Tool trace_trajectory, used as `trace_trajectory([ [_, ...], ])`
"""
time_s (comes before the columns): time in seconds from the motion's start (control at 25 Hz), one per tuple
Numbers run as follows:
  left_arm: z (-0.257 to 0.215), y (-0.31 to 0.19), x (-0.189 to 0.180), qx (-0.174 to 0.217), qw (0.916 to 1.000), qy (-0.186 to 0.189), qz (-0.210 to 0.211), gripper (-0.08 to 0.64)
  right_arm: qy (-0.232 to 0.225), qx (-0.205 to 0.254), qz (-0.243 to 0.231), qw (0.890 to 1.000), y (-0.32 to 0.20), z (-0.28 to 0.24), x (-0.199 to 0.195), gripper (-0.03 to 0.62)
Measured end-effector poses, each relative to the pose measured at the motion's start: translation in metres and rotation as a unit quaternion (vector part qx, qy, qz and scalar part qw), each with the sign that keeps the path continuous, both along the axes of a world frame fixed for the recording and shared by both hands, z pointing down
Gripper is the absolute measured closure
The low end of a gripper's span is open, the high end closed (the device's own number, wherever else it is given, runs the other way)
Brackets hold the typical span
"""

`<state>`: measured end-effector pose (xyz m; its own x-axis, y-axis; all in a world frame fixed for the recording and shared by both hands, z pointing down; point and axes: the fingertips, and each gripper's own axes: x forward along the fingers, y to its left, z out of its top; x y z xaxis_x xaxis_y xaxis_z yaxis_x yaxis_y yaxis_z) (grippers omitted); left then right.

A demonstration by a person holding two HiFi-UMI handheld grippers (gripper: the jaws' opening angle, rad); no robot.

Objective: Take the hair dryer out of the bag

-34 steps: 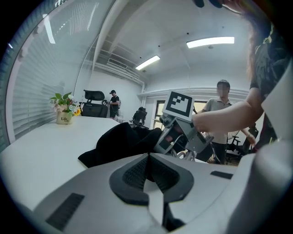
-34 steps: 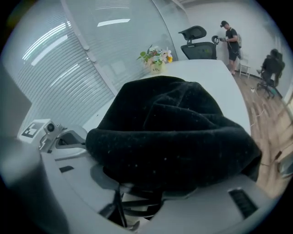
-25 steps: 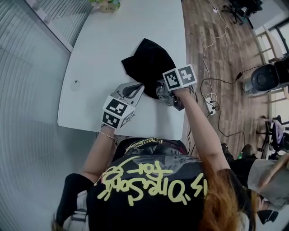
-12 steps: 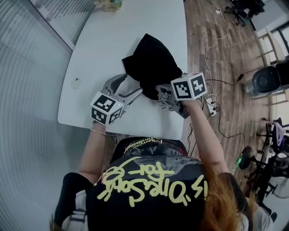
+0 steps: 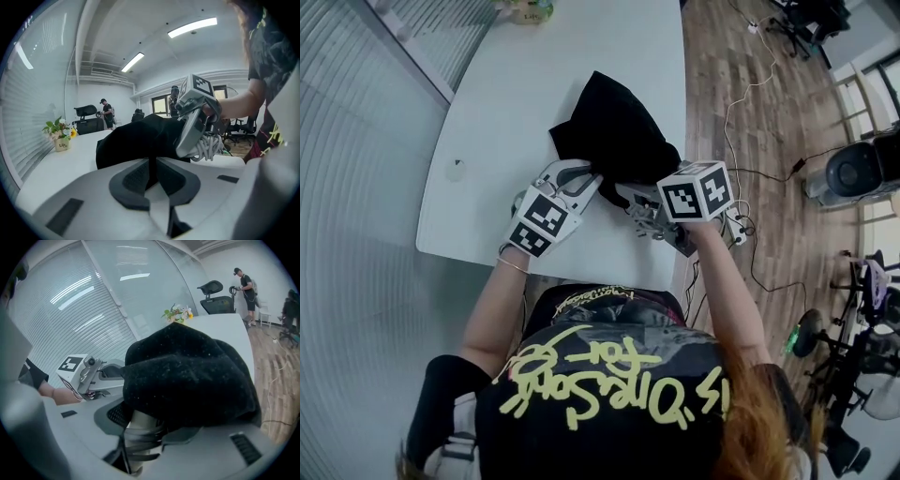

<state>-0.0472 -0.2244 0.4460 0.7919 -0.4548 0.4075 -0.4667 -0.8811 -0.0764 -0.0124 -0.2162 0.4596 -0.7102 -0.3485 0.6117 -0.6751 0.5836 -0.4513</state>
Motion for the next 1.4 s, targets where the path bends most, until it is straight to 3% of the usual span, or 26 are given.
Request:
trace_trajectory([
  [0.12, -0.011, -0.001, 0.005, -0.002, 0.9999, 0.005, -0.012, 0.538, -0.008, 0.002, -0.007, 1.0, 0.002, -0.009, 0.012, 0.405],
  [0.56, -0.022, -0.014, 0.002, 0.008, 0.99, 0.024, -0.139, 0.554, -0.008, -0.007, -0.068, 0.998, 0.013, -0.008, 0.027, 0.405],
  [1.0, -0.005, -0.035, -0.021, 0.019, 0.9667, 0.03, -0.253, 0.558, 0.02, -0.007, -0.124, 0.992, 0.019, 0.025, 0.025, 0.405],
  [1.4, -0.004, -0.039, -0.021, 0.01, 0.9558, 0.02, -0.293, 0.558, 0.024, -0.004, -0.184, 0.983, 0.027, 0.03, 0.037, 0.405],
])
